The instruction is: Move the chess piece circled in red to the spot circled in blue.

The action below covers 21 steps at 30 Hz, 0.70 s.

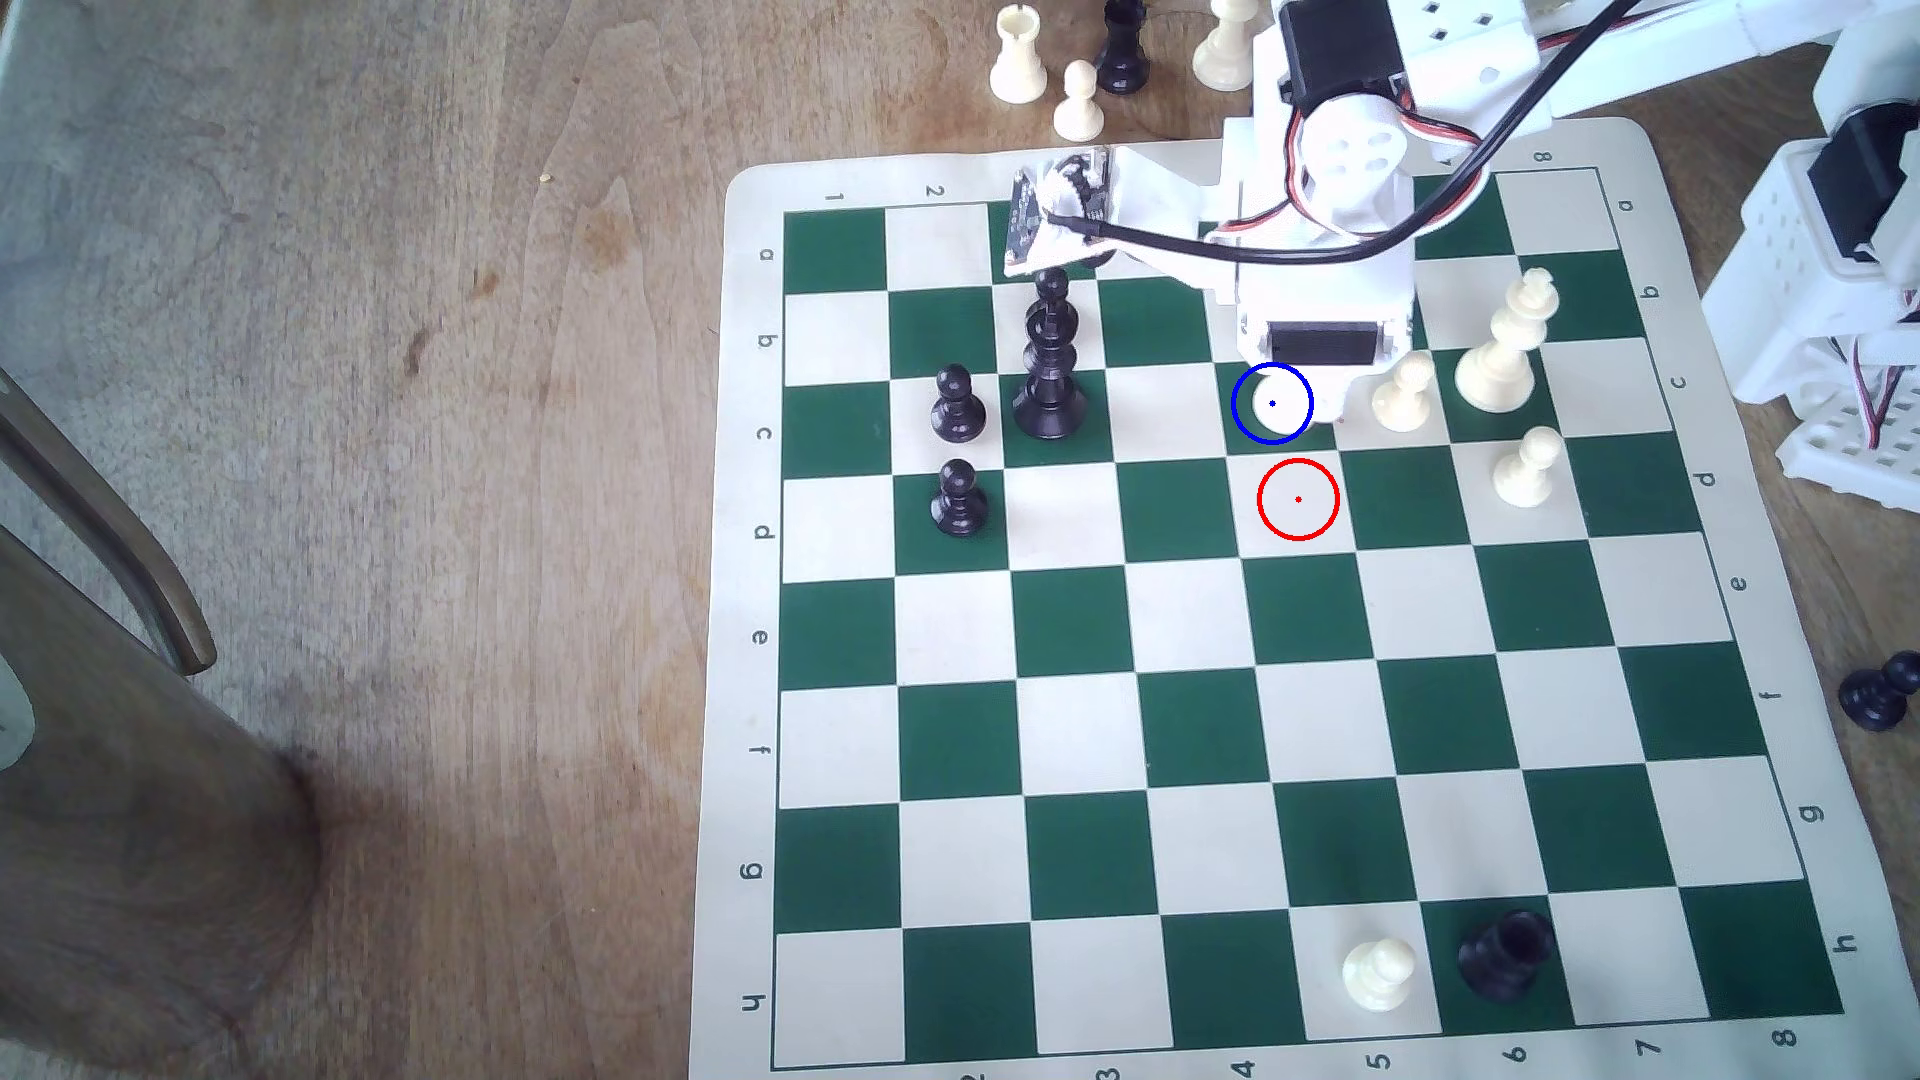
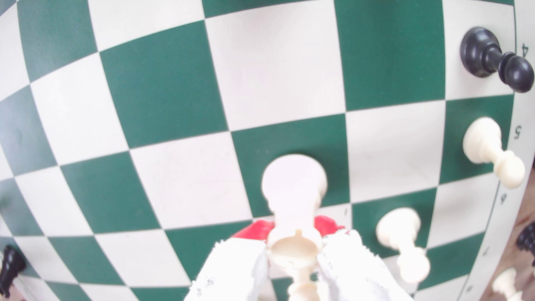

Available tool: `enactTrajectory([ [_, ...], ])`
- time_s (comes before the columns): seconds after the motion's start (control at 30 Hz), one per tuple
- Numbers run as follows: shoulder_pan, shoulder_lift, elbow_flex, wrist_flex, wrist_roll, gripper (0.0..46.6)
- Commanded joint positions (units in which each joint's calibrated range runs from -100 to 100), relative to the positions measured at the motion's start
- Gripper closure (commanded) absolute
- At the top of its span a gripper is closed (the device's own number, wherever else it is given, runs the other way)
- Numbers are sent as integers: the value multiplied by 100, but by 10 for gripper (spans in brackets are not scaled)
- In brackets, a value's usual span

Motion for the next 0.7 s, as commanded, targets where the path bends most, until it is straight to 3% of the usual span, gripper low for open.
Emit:
enactTrajectory([
  [0.0,110,-247,120,-216,0,272],
  [0.1,220,-468,429,-470,29,209],
  [0.37,196,-1563,746,-560,15,174],
  [0.67,-38,-3456,1671,-642,-34,103],
])
